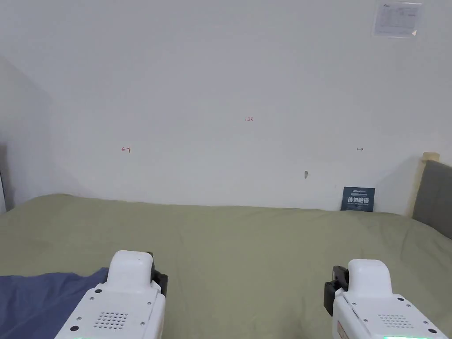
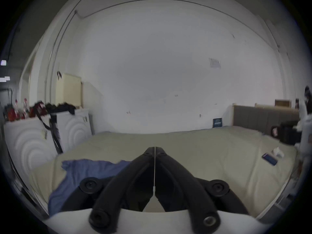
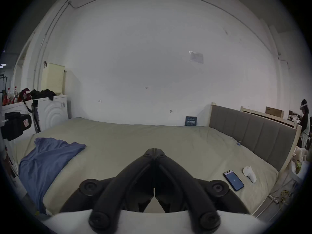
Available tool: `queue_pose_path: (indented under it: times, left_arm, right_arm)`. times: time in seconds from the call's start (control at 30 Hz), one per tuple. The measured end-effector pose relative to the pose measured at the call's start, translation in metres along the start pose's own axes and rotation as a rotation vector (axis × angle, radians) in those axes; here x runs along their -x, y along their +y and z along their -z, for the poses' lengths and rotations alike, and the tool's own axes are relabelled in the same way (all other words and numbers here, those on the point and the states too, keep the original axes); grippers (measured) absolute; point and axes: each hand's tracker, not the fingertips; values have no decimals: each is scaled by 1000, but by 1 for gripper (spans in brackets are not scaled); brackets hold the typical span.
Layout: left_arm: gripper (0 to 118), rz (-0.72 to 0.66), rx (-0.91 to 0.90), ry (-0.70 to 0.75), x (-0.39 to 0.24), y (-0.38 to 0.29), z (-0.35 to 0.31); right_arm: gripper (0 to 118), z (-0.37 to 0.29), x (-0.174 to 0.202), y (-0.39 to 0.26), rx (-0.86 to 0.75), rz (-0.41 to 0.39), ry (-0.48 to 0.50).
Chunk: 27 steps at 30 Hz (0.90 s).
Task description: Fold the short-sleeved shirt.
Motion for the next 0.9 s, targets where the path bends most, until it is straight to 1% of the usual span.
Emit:
queue_pose_path:
  times: [0.03, 0.07, 0.1, 0.17, 0.27, 0.37, 0.4, 0.53, 0.63, 0.73, 0.8, 0.9]
  left_arm:
    - [0, 8, -19, 3, -2, -3, -1]
    - [0, -3, -7, -27, -3, -4, -3]
    - [0, -5, -7, -45, -4, -3, -6]
    - [0, -5, -4, -45, -6, -2, -7]
    - [0, -22, 4, -35, -3, 2, -6]
    - [0, -48, 18, -8, 9, 5, -4]
    - [0, -57, 13, 3, 15, 6, -5]
    - [0, -71, 23, 59, 48, 12, -15]
    - [0, -58, 29, 138, 82, 15, -33]
    - [0, -65, 36, 246, 115, 14, -57]
    - [0, -83, 38, 288, 135, 16, -80]
    - [0, -103, 58, 385, 161, 11, -103]
  right_arm:
    - [1, 0, -3, 2, 10, 13, 29]
    - [1, 1, -7, 4, 39, 47, 90]
    - [1, 2, -8, 6, 45, 31, 73]
    - [1, 1, -1, 1, 32, -5, 72]
    - [1, 2, -2, 8, 43, 13, 110]
    - [1, 0, 13, 11, 25, -21, 121]
    - [1, 1, 15, 14, 18, -18, 127]
    - [1, 4, 39, 22, 12, 11, 211]
    - [1, 6, 69, 27, 0, -4, 290]
    - [1, 5, 106, 30, 1, 4, 404]
    - [1, 3, 135, 32, 1, 1, 480]
    - [1, -4, 178, 32, 10, -25, 602]
